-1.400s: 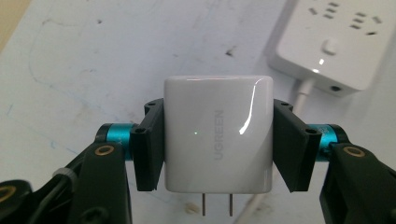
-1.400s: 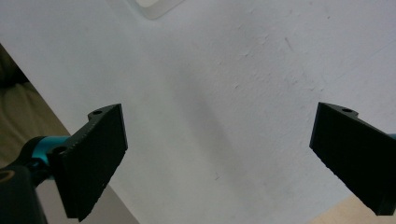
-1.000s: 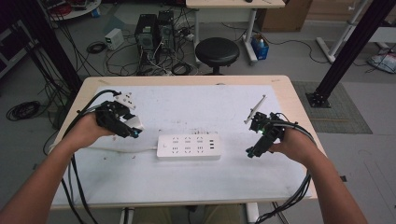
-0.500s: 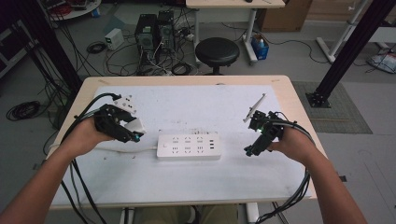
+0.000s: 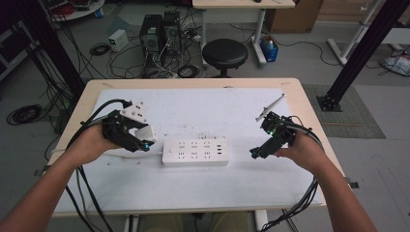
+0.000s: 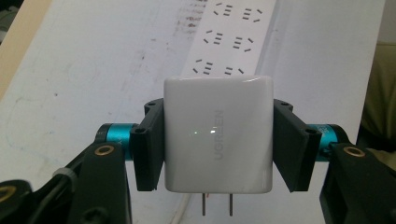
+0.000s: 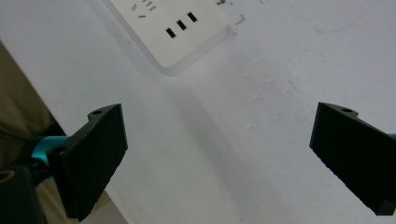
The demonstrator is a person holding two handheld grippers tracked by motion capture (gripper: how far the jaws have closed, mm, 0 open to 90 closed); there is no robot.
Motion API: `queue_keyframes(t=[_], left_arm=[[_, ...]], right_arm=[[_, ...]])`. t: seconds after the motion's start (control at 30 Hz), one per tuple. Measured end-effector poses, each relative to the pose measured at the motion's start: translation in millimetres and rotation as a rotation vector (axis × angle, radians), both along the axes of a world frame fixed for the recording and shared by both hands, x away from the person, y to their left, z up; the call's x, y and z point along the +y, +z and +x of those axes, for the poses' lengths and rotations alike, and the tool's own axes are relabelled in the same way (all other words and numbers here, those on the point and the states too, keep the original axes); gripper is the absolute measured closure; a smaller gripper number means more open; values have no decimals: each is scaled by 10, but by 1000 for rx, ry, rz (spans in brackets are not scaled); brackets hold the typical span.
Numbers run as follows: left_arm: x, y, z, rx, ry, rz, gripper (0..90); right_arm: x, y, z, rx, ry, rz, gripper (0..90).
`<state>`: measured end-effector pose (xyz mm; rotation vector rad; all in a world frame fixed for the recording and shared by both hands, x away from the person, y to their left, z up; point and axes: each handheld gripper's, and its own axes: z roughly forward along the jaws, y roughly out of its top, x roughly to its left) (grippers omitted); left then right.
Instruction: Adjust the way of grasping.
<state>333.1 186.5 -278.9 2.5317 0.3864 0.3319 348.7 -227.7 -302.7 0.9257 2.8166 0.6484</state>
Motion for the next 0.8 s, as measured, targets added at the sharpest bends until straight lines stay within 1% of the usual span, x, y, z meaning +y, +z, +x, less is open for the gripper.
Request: queue_keyframes(t=[0.07, 0.1, 0.13, 0.2, 0.23, 0.27, 0.3, 0.37, 0.43, 0.5, 0.57, 0.63, 0.7, 0.8], left_arm=[[-18, -5, -17, -5, -16, -6, 424], [-29, -10, -23, -6, -22, -10, 423], [-40, -18, -27, -8, -30, -15, 424], [-68, -40, -34, -9, -50, -18, 423], [-90, -63, -43, -7, -54, -30, 423], [-109, -80, -43, -6, -69, -26, 423], [-136, -105, -50, -6, -75, -37, 424], [-180, -132, -52, -11, -102, -29, 423], [-226, -162, -54, -11, -117, -42, 423], [-270, -182, -50, -15, -128, -42, 424], [-311, -202, -48, -13, -135, -47, 423], [-349, -217, -45, -12, -140, -54, 423], [-382, -228, -38, -15, -146, -63, 423], [-423, -248, -28, -20, -151, -77, 423]], right_arm=[[-1, -16, -9, 14, -27, 27, 34], [-5, -27, -7, 13, -28, 43, 34], [0, -32, -11, 25, -41, 58, 34], [12, -50, -6, 43, -51, 95, 34], [18, -59, -3, 53, -56, 111, 34], [22, -74, -1, 54, -59, 127, 34], [29, -87, -4, 63, -69, 141, 34], [36, -114, -10, 90, -83, 173, 34], [34, -136, -7, 107, -94, 206, 34], [27, -148, -1, 131, -113, 261, 34], [16, -157, 6, 153, -127, 330, 34], [15, -161, 0, 189, -138, 388, 34], [17, -167, -6, 210, -146, 434, 34], [19, -169, -18, 250, -176, 486, 34]])
